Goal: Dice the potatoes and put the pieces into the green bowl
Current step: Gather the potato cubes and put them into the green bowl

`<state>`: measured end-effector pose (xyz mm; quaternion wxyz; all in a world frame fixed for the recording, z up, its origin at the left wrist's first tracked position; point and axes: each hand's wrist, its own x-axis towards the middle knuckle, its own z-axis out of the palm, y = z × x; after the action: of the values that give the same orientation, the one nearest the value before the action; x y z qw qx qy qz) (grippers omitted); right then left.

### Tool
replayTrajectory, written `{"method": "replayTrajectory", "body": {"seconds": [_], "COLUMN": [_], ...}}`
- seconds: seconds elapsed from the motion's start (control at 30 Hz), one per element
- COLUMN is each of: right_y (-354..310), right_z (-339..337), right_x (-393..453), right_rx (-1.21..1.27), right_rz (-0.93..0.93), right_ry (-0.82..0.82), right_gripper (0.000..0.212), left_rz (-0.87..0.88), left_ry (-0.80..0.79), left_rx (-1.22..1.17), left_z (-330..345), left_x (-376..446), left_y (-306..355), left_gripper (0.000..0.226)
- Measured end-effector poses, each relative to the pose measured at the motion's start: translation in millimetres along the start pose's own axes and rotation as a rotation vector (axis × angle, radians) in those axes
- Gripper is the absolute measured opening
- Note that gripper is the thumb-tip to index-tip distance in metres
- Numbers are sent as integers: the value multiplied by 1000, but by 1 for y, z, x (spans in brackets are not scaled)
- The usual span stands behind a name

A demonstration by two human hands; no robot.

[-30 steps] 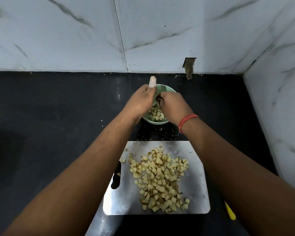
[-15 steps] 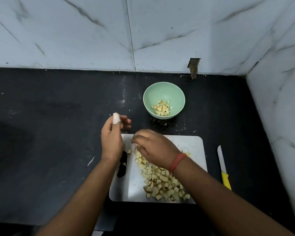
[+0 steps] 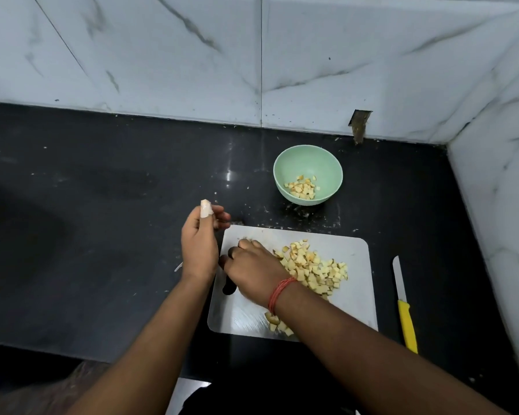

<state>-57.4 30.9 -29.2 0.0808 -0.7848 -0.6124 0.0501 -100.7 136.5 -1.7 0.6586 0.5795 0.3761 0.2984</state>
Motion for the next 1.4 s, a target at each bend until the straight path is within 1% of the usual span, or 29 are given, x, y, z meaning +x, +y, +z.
{"method": "replayTrajectory", "body": {"seconds": [0.13, 0.27, 0.33, 0.4, 0.53, 0.6, 0.67, 0.7, 0.77, 0.8, 0.83, 0.93, 1.03, 1.1, 1.17, 1.23, 1.3, 1.4], "right_y": [13, 14, 12, 14, 29, 36, 46, 52, 62, 67, 71, 84, 92, 90, 85, 82, 78, 74], "right_z": [-1, 2, 3, 1, -6, -11, -14, -14, -13, -12, -13, -20, -26, -26, -24, -19, -12, -8], "right_x": [-2, -7, -6, -8, -19, -22, -22, -23, -30, -37, -45, -75, -111, -133, -151, -163, -167, -164], "right_rx": [43, 5, -11, -16, -24, -22, 29, 71, 123, 144, 178, 253, 255, 229, 166, 82, 9, -3], "right_rz": [121, 98, 95, 108, 161, 190, 225, 230, 187, 154, 131, 161, 218, 198, 162, 146, 152, 205], "right_ry": [81, 16, 6, 18, 48, 29, 54, 45, -33, -59, -68, -19, 33, -15, -74, -141, -172, -101], "right_gripper": [13, 11, 14, 23, 34, 29, 20, 19, 23, 24, 25, 35, 58, 79, 95, 105, 109, 102], "left_rz": [-10, -25, -28, -14, 17, 20, 78, 141, 295, 359, 400, 463, 591, 748, 881, 947, 978, 996], "left_ry": [-25, -39, -41, -51, -101, -114, -149, -189, -314, -389, -463, -612, -768, -902, -1019, -1083, -1113, -1090], "left_rx": [-21, -35, -35, -23, 88, 154, 244, 323, 501, 578, 637, 763, 885, 1027, 1170, 1267, 1328, 1323], "left_z": [3, 1, 0, -2, -15, -19, -20, -21, -19, -18, -17, -13, -10, -12, -12, -9, -5, 0], "left_x": [-9, -11, -14, -17, -19, -25, -32, -34, -37, -38, -39, -43, -47, -48, -48, -49, -49, -49], "left_y": [2, -2, -3, -5, -14, -18, -23, -27, -37, -42, -48, -59, -63, -63, -63, -64, -68, -72], "left_gripper": [44, 44, 44, 43, 39, 36, 31, 28, 23, 26, 33, 53, 74, 93, 104, 113, 117, 115]}}
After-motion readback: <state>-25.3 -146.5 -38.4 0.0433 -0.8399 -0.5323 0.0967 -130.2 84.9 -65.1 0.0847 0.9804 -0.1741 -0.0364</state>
